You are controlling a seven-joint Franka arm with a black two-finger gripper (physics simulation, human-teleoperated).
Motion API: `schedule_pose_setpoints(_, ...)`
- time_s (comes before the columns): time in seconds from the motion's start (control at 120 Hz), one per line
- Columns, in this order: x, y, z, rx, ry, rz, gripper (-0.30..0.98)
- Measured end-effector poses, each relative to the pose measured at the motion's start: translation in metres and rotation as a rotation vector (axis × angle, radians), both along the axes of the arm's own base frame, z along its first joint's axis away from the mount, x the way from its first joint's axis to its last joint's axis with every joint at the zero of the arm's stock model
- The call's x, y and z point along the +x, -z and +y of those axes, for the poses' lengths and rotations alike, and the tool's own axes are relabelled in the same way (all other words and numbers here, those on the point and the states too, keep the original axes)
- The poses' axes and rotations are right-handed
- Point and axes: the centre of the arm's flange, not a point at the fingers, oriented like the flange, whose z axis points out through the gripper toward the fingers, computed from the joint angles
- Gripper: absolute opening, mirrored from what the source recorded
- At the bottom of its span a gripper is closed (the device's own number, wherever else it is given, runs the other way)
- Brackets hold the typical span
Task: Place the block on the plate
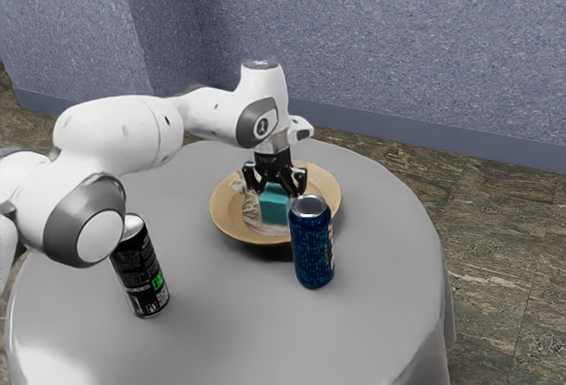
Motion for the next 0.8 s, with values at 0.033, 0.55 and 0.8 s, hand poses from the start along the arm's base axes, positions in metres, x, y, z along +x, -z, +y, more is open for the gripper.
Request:
schedule_pose_setpoints(0.033,0.000,0.000,0.001,0.001,-0.001,0.001,0.44)
schedule_pose_setpoints(0.55,-0.002,-0.026,0.001,0.018,0.009,-0.013,0.66)
schedule_pose_setpoints(0.8,-0.006,-0.055,0.001,0.015,0.010,-0.013,0.68)
